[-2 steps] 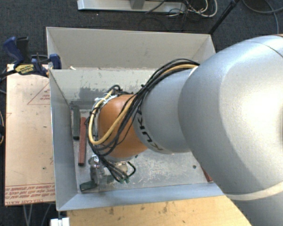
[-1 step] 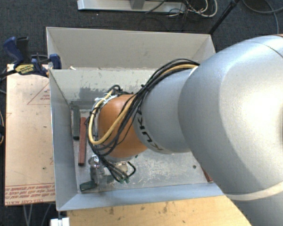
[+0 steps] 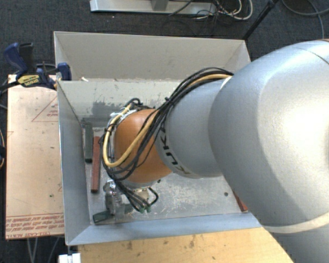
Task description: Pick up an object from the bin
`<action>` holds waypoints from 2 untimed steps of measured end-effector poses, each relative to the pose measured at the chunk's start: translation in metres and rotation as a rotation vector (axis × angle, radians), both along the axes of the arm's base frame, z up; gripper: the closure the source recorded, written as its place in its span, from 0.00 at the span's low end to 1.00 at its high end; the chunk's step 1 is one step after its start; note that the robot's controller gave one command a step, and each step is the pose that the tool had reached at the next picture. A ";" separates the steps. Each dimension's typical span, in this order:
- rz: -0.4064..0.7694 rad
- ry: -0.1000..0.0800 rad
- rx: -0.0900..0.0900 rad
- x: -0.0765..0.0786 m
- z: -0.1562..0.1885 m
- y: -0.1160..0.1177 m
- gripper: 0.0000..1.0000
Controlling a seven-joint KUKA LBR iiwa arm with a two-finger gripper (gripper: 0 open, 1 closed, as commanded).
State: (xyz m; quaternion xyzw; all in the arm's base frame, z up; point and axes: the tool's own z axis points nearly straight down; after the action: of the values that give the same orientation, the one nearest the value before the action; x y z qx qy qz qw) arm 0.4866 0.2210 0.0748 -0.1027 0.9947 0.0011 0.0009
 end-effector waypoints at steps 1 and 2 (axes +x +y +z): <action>0.235 -0.001 -0.001 0.004 0.037 -0.006 1.00; 0.235 0.000 -0.001 0.004 0.037 -0.006 0.00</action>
Offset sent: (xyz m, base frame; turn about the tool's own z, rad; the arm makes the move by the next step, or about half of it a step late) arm 0.0000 0.0000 0.0000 0.0000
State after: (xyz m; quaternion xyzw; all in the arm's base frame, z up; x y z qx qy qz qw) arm 0.4910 0.2150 0.1115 -0.2187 0.9758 0.0009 0.0008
